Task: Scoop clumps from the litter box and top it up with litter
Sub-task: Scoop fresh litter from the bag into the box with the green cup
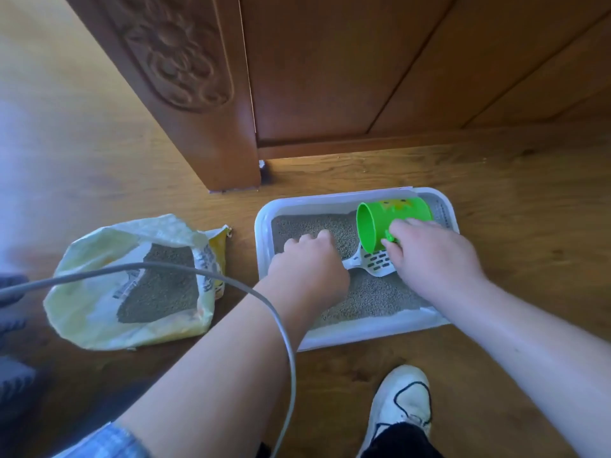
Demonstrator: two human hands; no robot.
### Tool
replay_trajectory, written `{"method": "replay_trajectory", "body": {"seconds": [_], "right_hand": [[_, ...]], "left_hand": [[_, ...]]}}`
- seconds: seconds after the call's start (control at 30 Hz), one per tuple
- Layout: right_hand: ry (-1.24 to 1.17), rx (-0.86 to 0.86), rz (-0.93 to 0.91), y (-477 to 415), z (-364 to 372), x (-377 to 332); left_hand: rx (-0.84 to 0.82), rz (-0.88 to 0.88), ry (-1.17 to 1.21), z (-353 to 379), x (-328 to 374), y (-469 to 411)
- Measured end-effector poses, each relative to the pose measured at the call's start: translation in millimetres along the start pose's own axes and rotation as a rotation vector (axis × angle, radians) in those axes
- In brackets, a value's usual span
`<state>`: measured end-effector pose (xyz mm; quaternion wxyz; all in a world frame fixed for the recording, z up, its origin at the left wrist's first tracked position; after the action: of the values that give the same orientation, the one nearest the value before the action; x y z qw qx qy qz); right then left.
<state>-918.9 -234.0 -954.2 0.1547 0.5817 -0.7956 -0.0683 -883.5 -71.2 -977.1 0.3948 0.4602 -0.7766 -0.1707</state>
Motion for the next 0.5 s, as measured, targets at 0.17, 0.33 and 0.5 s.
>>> {"method": "replay_trajectory", "body": {"seconds": [0.17,0.33,0.5], "right_hand": [[-0.074,-0.011,-0.031,-1,4,-1],[-0.078,-0.019,-0.077,-1,4,-12],[-0.265,-0.087,-0.066,8,-5,-5]], "left_hand": [[0.028,0.006,0.030,-2,-9,-2],[0.035,-0.024,0.031,-6,-24,6],[0.011,-0.008,0.026,-8,-19,8]]}}
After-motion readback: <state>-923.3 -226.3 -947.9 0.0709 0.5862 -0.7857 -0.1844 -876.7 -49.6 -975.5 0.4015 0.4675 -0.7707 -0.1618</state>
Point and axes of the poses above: each hand's wrist, its own y-axis away from the middle knuckle, its own z-axis out of the palm, x = y × z, the point moved 6 cm from there along -y, towards the middle knuckle, and after that the axes turned 10 degrees about z, right-handed, at the moved point
